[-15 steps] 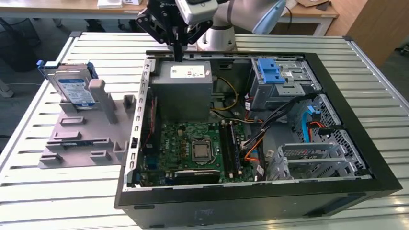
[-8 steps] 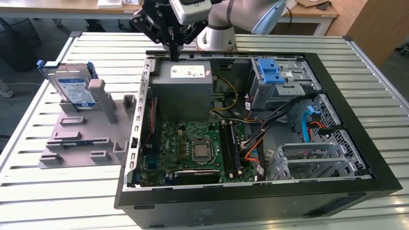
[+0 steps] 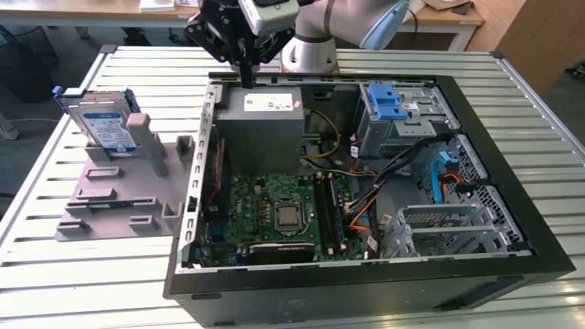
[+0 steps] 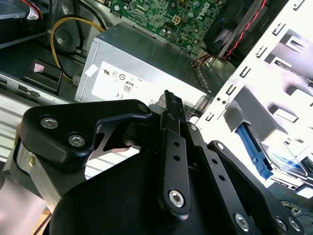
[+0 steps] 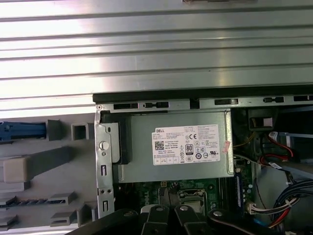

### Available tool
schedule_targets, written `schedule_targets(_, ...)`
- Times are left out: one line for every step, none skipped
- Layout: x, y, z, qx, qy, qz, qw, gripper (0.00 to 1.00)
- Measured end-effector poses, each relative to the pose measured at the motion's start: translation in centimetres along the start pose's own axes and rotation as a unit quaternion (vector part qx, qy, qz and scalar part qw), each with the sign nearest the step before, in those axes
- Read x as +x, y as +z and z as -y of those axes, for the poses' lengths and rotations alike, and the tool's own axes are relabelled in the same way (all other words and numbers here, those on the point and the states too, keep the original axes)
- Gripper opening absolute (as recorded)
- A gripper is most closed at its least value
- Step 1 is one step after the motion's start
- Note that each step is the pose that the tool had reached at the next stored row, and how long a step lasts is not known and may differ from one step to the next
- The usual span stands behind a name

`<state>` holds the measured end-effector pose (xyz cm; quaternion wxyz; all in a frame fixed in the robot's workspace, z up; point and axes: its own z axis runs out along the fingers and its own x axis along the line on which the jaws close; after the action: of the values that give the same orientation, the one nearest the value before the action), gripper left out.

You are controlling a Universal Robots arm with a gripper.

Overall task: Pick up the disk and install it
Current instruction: 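Reach for the disk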

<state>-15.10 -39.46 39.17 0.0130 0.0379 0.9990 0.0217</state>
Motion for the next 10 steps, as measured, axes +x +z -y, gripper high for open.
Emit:
schedule_targets(0.02,0.00,0.00,0.0000,0.000,0.0000,1.0000,0.11)
schedule_targets(0.04,0.00,0.00,0.0000,0.000,0.0000,1.0000,0.11)
schedule_targets(0.09,0.00,0.01,0.0000,0.000,0.0000,1.0000,0.11)
schedule_targets(0.13,0.00,0.01,0.0000,0.000,0.0000,1.0000,0.11)
schedule_targets(0.18,0.00,0.01,0.0000,0.000,0.0000,1.0000,0.11)
schedule_targets(0.26,0.00,0.02,0.0000,0.000,0.0000,1.0000,0.11)
schedule_targets(0.32,0.00,0.02,0.0000,0.000,0.0000,1.0000,0.11)
schedule_targets(0.38,0.00,0.02,0.0000,0.000,0.0000,1.0000,0.11)
schedule_targets(0.46,0.00,0.03,0.0000,0.000,0.0000,1.0000,0.11)
schedule_targets(0.52,0.00,0.04,0.0000,0.000,0.0000,1.0000,0.11)
